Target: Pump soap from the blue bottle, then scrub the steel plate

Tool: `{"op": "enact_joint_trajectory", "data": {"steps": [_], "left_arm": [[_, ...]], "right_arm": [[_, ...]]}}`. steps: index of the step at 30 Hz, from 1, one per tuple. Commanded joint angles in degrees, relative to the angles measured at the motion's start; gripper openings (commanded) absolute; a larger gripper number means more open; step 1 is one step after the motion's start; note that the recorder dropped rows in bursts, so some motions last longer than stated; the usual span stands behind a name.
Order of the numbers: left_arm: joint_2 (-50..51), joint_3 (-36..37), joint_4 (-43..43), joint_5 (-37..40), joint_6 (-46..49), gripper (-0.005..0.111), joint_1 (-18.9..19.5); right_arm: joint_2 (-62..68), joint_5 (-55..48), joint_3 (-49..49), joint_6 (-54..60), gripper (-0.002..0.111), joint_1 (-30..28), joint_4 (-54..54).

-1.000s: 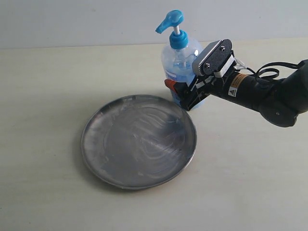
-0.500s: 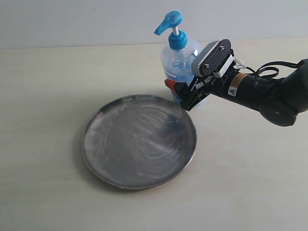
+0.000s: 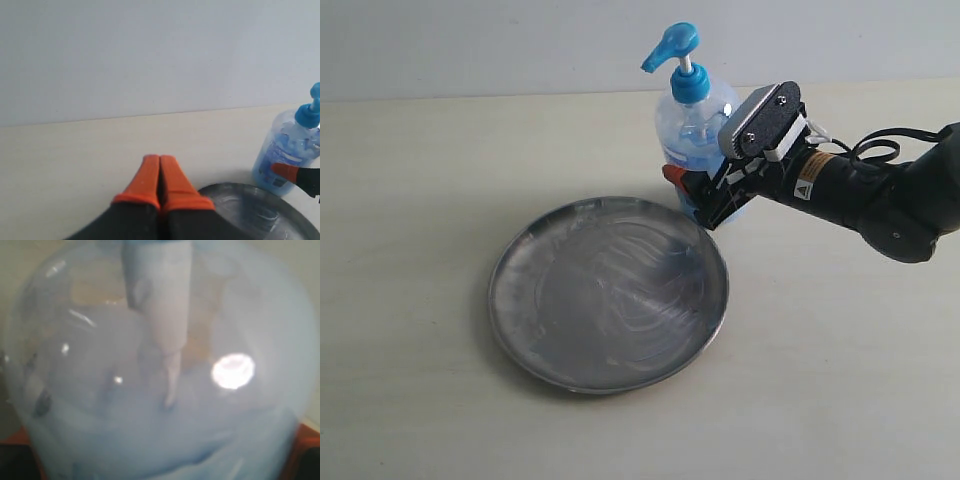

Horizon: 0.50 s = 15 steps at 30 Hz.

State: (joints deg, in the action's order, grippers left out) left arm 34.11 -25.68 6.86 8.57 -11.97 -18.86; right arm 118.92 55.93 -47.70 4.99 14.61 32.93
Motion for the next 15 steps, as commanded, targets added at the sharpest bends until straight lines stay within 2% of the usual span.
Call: {"op": "enact_joint_trajectory", "data": {"steps": [1, 4, 15], "left_arm": [[2.8, -3.7, -0.2, -2.6, -0.2, 0.000, -0.6], [3.8, -6.5, -0.2, -2.5, -0.2, 0.000, -0.6], [3.8, -6.6, -0.2, -3.3, -0.2, 0.000, -0.6]], "right_arm": [[-1.0, 5.3, -0.7, 0.0, 0.000, 0.1, -0.4], [-1.0, 3.9, -0.7, 0.0, 0.000, 0.1, 0.4], [-1.0, 3.5, -0.7, -0.2, 0.000, 0.1, 0.5]]}}
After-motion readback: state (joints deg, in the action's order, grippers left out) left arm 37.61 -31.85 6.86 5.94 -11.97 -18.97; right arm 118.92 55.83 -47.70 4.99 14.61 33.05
